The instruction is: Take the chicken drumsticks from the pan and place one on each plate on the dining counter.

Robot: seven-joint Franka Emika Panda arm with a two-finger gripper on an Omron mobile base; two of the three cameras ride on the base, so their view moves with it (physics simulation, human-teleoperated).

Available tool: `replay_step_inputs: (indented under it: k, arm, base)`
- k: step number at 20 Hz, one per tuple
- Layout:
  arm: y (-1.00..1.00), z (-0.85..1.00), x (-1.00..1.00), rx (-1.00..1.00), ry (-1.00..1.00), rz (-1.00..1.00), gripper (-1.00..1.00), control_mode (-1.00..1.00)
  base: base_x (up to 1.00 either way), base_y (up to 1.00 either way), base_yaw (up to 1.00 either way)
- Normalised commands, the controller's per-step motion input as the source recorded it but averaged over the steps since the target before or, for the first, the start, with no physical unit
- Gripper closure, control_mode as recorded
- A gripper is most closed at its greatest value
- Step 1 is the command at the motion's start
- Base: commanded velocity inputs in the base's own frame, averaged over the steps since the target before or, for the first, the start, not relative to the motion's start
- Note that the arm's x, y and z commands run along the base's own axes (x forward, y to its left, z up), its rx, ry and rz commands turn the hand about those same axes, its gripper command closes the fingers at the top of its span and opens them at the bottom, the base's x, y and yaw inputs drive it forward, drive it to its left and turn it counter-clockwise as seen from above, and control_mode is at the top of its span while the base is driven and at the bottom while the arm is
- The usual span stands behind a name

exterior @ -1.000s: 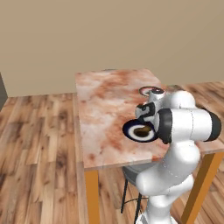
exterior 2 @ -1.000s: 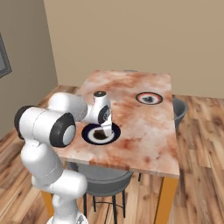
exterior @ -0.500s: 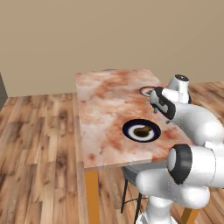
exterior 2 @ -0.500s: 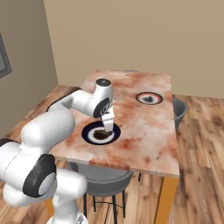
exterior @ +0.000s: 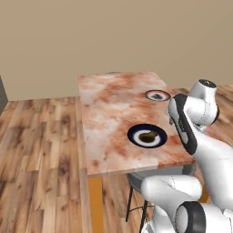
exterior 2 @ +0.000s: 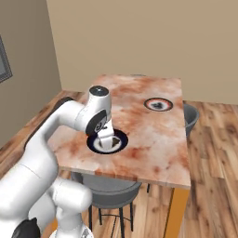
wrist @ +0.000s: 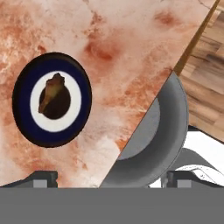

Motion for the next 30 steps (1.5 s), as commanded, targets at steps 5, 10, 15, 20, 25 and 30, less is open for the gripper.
replay_step_inputs:
  k: [5, 10, 15, 20, 25, 30]
  arm:
    - [0.00, 0.00, -0.95, 0.00, -0.08, 0.00, -1.00, -1.00]
    - [0.00, -0.07, -0.11, -0.05, 0.04, 0.00, -1.00, -1.00]
    - [0.00, -0.05, -0.10, -0.05, 0.02, 0.00, -1.00, -1.00]
    - [0.00, 0.00, 0.00, 0.00, 0.00, 0.00, -1.00, 1.00]
    - [0.00, 0.00, 0.00, 0.00, 0.00, 0.00, -1.00, 1.00]
    - [0.00, 0.00, 0.00, 0.00, 0.00, 0.00, -1.00, 1.00]
  base:
    - [0.00, 0.00, 0.00]
    - [0.00, 0.00, 0.00]
    - [0.00, 0.00, 0.00]
    - [-0.74, -0.22, -0.25]
    - [-0.86, -0.45, -0.50]
    - [-0.64, -0.43, -0.56]
